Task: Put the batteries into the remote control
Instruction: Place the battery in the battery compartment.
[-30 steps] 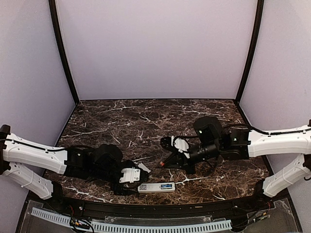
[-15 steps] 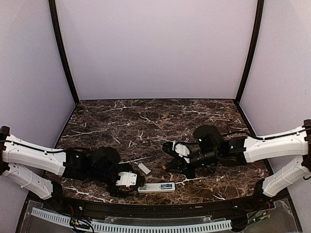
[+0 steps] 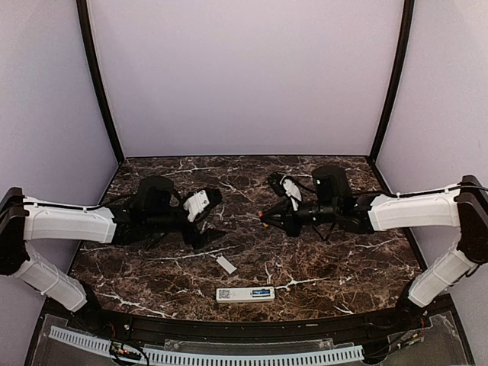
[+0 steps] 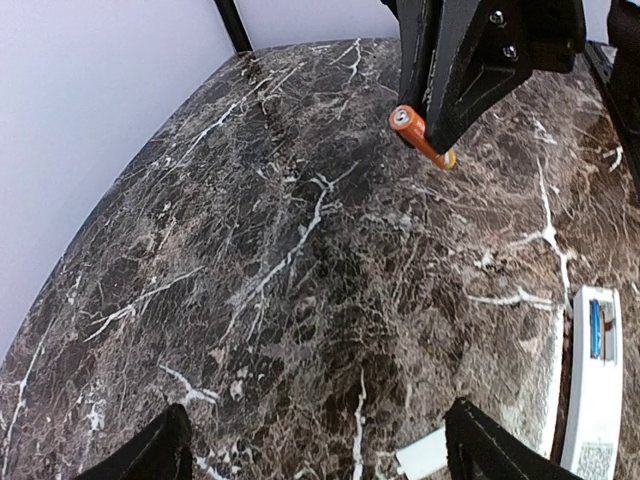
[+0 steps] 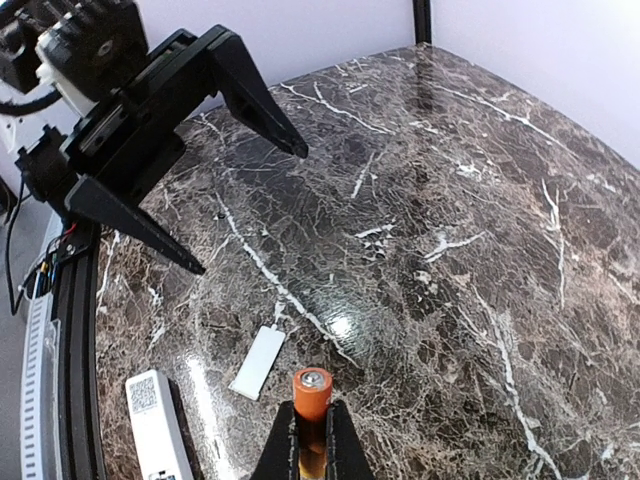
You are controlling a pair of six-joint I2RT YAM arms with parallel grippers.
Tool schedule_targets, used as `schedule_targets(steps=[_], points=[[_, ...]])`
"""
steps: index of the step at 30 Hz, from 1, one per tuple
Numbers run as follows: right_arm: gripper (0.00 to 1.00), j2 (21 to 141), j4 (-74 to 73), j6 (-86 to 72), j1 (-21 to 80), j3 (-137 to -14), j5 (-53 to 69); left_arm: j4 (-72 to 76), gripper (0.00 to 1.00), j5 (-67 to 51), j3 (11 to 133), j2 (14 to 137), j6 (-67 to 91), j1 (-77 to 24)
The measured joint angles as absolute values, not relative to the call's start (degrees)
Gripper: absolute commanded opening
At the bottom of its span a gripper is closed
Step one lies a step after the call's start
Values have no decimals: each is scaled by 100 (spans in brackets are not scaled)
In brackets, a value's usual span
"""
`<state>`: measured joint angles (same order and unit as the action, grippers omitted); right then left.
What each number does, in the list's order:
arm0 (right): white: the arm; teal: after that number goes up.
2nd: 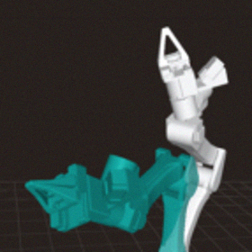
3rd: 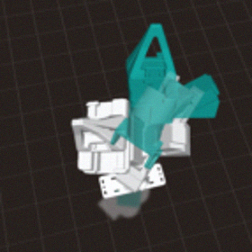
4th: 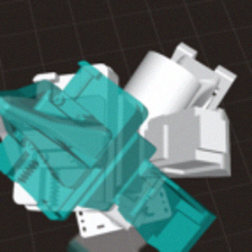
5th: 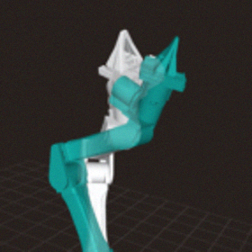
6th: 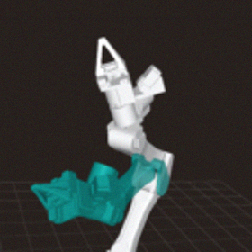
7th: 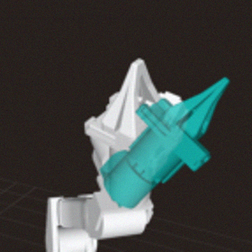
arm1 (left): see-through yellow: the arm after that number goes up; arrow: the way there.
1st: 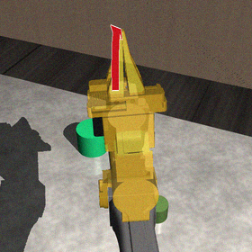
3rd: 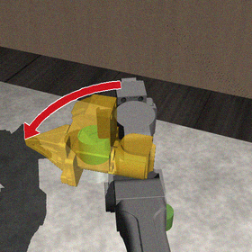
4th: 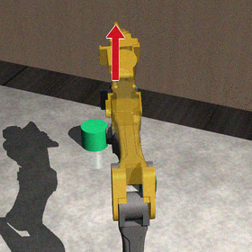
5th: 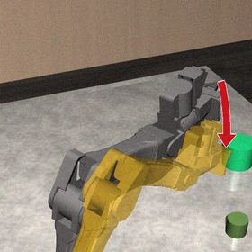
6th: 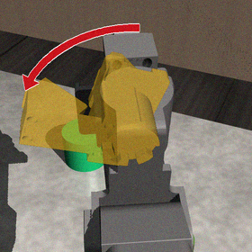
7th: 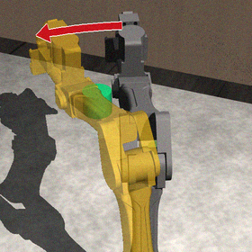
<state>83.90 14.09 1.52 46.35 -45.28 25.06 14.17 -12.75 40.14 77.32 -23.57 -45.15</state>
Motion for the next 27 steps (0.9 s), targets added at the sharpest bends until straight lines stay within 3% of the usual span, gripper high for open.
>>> schedule_targets(steps=[6,11,20,27], points=[[0,8731,985,-639,4504,-5352,2506,1933,86,-1603,4390,8394,-1636,-4257],[0,8936,683,-764,4504,-5677,2735,1890,86,-1754,4510,8206,-1476,-4134],[0,8842,537,-480,5006,-5041,2565,1310,81,-1863,3865,7216,-974,-4169],[0,8829,650,115,5760,-4303,2338,930,81,-1175,3277,6667,-735,-5865]])
